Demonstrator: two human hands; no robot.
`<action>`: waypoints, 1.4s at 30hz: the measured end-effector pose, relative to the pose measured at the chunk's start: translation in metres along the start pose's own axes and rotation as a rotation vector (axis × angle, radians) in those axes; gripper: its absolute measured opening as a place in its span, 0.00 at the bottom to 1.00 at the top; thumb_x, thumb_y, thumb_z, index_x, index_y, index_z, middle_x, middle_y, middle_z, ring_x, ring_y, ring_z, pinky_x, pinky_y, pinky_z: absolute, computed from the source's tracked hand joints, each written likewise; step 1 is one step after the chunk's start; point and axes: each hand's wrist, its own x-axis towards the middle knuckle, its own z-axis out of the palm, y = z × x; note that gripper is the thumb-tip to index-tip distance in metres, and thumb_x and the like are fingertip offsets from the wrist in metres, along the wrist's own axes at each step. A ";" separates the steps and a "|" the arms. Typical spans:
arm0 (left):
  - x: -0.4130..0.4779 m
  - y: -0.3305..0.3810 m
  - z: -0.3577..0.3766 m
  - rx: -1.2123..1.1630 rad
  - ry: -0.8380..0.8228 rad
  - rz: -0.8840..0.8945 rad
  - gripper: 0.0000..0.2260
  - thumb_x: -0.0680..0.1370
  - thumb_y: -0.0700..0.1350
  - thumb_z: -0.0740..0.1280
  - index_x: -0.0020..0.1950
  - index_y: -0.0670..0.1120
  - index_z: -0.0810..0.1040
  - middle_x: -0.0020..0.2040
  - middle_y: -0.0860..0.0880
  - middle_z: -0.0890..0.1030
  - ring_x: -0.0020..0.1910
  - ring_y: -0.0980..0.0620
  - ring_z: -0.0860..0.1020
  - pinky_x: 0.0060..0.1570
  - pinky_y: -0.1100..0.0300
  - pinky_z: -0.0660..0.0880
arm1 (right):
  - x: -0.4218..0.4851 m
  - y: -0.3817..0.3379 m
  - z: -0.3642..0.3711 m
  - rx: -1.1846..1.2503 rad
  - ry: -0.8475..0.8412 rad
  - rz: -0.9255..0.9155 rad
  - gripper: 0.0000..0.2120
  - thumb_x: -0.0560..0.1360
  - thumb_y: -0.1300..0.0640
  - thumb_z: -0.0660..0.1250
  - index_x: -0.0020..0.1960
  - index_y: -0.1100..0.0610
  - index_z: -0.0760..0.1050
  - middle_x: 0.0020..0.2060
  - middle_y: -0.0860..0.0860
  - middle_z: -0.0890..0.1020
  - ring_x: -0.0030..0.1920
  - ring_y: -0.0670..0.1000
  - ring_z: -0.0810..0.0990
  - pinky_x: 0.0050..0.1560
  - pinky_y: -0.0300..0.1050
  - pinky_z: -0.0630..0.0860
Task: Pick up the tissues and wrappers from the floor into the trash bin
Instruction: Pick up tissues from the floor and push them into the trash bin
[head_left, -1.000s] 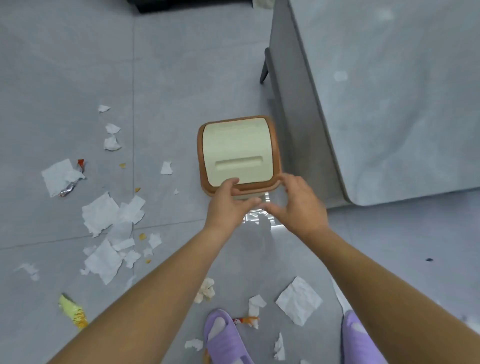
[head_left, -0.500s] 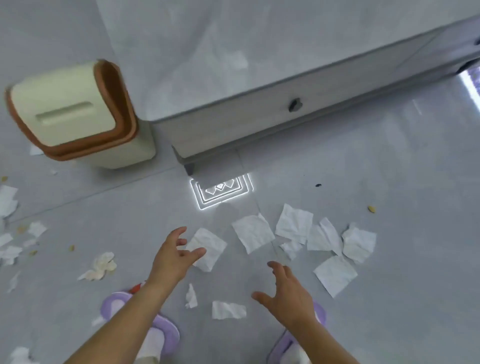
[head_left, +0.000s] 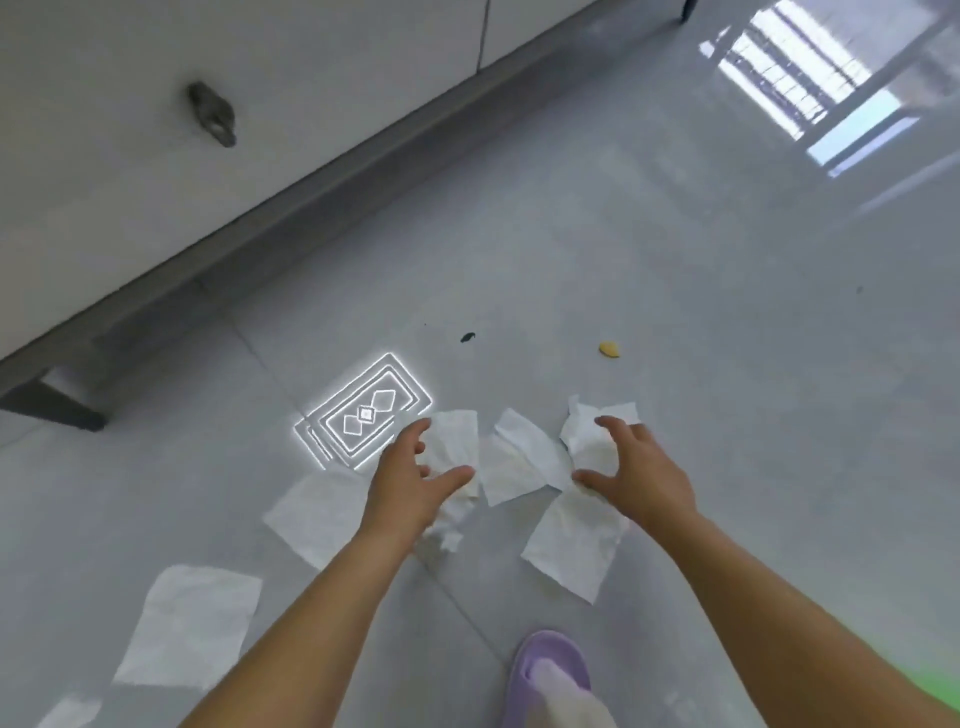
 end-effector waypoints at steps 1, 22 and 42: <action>0.014 0.000 0.013 0.025 -0.027 0.035 0.33 0.67 0.52 0.75 0.68 0.58 0.64 0.61 0.51 0.69 0.53 0.51 0.75 0.44 0.57 0.75 | 0.014 0.006 0.003 -0.020 0.023 0.000 0.34 0.65 0.35 0.68 0.67 0.42 0.61 0.64 0.50 0.70 0.60 0.55 0.74 0.51 0.52 0.74; 0.143 0.040 0.078 0.218 -0.013 0.324 0.32 0.68 0.52 0.74 0.69 0.55 0.65 0.63 0.48 0.70 0.53 0.50 0.74 0.43 0.63 0.70 | 0.208 0.038 0.027 0.117 0.196 0.080 0.15 0.74 0.50 0.61 0.58 0.52 0.70 0.58 0.56 0.72 0.51 0.60 0.77 0.51 0.50 0.73; 0.107 -0.043 0.137 0.925 -0.252 0.577 0.11 0.72 0.35 0.57 0.50 0.47 0.72 0.50 0.45 0.72 0.52 0.43 0.71 0.43 0.56 0.66 | 0.084 0.060 0.096 0.112 0.106 -0.351 0.12 0.75 0.59 0.61 0.56 0.52 0.78 0.54 0.53 0.77 0.52 0.57 0.77 0.51 0.47 0.74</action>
